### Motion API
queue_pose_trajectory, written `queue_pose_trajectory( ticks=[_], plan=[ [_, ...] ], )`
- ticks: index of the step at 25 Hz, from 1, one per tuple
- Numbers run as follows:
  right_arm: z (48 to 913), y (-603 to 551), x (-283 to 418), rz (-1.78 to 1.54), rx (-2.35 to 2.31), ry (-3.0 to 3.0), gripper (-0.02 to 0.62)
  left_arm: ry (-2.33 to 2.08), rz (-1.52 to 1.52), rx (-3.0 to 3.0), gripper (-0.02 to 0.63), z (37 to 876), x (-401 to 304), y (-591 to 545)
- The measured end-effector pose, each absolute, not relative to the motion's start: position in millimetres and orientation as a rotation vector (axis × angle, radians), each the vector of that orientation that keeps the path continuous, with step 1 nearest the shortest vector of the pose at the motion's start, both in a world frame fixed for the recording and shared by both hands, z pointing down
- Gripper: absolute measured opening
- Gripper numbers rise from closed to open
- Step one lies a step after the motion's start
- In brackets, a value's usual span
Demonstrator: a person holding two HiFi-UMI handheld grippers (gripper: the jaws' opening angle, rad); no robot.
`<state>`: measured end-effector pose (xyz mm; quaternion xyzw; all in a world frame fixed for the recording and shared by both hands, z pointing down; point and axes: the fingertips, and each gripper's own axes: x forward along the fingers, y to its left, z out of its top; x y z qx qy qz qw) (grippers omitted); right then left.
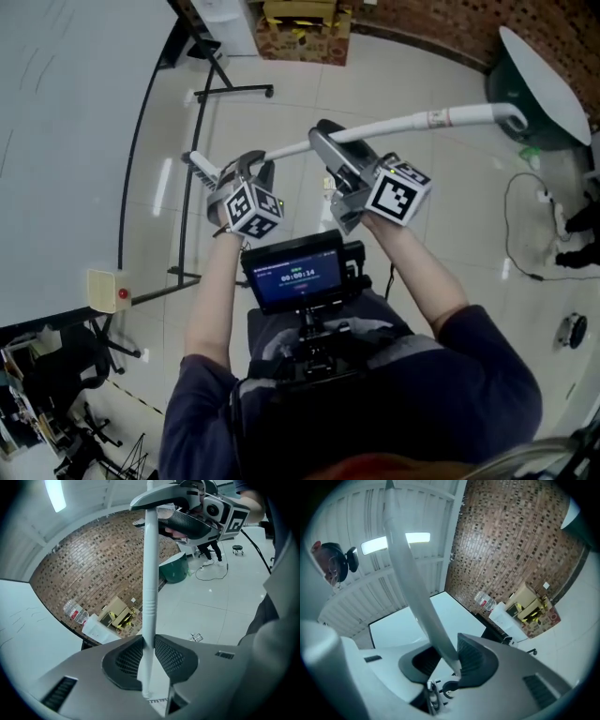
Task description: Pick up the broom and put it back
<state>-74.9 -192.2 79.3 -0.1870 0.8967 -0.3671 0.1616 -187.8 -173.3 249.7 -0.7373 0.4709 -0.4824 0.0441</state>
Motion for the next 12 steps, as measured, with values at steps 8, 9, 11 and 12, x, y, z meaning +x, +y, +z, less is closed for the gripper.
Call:
queue_pose_trajectory(
  ticks=[8,9,11,12],
  plan=[
    [84.6,-176.5,-152.5,-0.997,-0.479,2.689,0.121,1.516,-1.386,-2.374,0.083,275.6,-230.7,-163.2],
    [84.9,-174.4,-162.4,-0.987,-0.485,2.699,0.121,1.519,-1.364,-2.389,0.083,277.2,-237.1,-162.7],
    [84.0,-172.6,-168.3,-0.978,-0.494,2.706,0.122,1.521,-1.335,-2.401,0.083,277.5,-239.4,-163.4],
    [82.7,-172.5,-167.3,-0.976,-0.495,2.708,0.123,1.525,-1.326,-2.398,0.083,276.4,-238.1,-164.9]
  ],
)
